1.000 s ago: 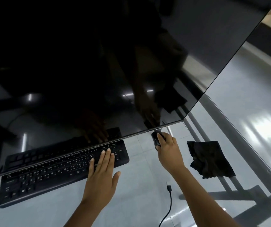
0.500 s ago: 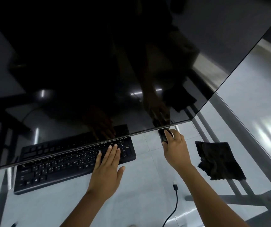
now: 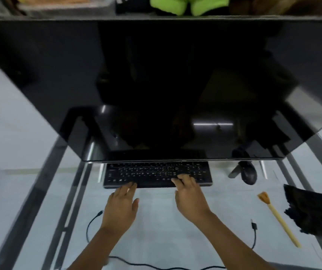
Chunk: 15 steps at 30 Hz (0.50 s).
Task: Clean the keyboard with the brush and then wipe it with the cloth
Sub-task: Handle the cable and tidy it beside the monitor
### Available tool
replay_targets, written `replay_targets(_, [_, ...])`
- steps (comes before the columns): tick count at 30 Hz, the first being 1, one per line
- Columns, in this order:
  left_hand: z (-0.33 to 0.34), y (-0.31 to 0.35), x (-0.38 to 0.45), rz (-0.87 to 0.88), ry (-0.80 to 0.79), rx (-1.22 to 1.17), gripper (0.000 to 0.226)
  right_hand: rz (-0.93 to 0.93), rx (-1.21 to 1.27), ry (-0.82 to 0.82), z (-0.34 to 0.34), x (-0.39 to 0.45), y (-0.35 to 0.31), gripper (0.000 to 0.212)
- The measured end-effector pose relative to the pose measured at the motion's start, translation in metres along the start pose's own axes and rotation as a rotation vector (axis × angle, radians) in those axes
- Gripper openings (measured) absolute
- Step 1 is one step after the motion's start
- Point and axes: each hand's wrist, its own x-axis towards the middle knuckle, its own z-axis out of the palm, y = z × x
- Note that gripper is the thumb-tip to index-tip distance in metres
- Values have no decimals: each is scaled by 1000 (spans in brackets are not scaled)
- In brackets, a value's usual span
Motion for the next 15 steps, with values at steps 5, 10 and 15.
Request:
replay_targets(5, [-10, -56, -38, -220, -82, 46, 37, -102, 14, -46, 10, 7, -60, 55])
replay_targets(10, [7, -75, -55, -195, -105, 54, 37, -140, -18, -83, 24, 6, -85, 58])
replay_targets(15, [-7, -73, -48, -208, -66, -68, 39, -146, 81, -212, 21, 7, -102, 50])
